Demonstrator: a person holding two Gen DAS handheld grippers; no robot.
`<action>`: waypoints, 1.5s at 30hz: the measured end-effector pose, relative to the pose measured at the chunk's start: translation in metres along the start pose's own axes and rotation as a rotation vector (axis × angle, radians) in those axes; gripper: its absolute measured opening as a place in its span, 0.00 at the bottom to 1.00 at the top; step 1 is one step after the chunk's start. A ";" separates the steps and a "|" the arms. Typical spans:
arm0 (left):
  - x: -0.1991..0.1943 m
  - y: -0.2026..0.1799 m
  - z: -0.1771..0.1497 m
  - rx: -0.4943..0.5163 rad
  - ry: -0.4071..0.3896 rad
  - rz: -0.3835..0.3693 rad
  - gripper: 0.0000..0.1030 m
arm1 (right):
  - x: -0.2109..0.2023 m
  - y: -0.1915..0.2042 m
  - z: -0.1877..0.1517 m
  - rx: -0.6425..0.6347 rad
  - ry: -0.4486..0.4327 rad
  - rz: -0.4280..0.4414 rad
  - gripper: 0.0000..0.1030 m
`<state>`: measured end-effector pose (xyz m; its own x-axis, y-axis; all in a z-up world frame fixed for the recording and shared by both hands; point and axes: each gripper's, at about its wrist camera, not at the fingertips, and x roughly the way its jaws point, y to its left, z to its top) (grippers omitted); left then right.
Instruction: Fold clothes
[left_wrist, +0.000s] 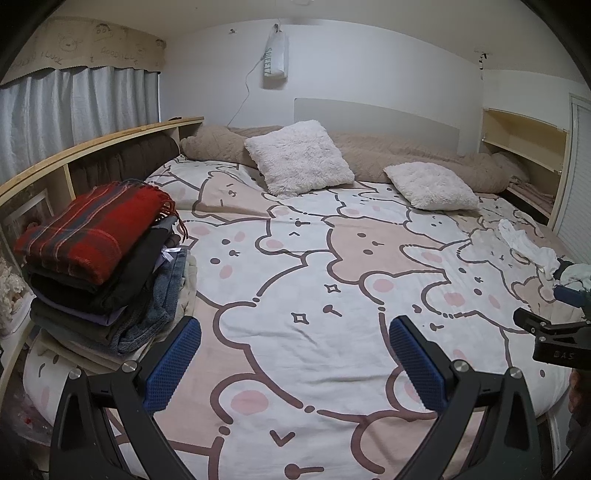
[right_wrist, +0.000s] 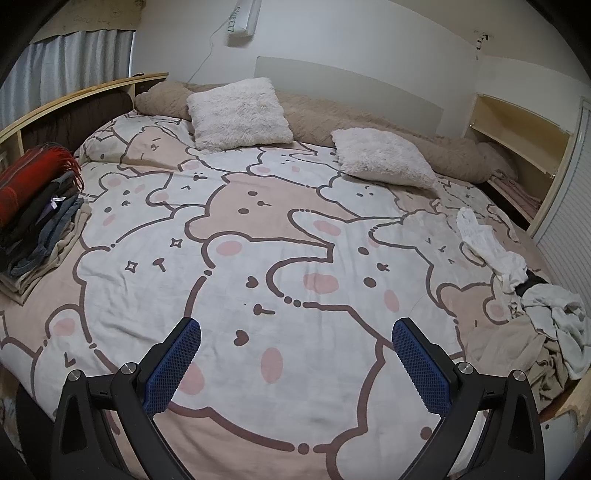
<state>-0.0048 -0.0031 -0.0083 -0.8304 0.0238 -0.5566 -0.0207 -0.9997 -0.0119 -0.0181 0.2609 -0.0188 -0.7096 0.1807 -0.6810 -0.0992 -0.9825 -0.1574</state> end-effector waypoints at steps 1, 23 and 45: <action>0.001 0.000 0.000 0.001 0.000 -0.001 1.00 | 0.002 0.000 0.000 -0.002 -0.001 0.000 1.00; 0.076 -0.044 0.012 0.075 0.013 0.034 1.00 | 0.169 -0.233 0.022 0.253 0.070 -0.259 1.00; 0.171 -0.091 0.011 -0.035 0.206 -0.081 1.00 | 0.321 -0.496 0.012 0.515 0.340 -0.636 0.70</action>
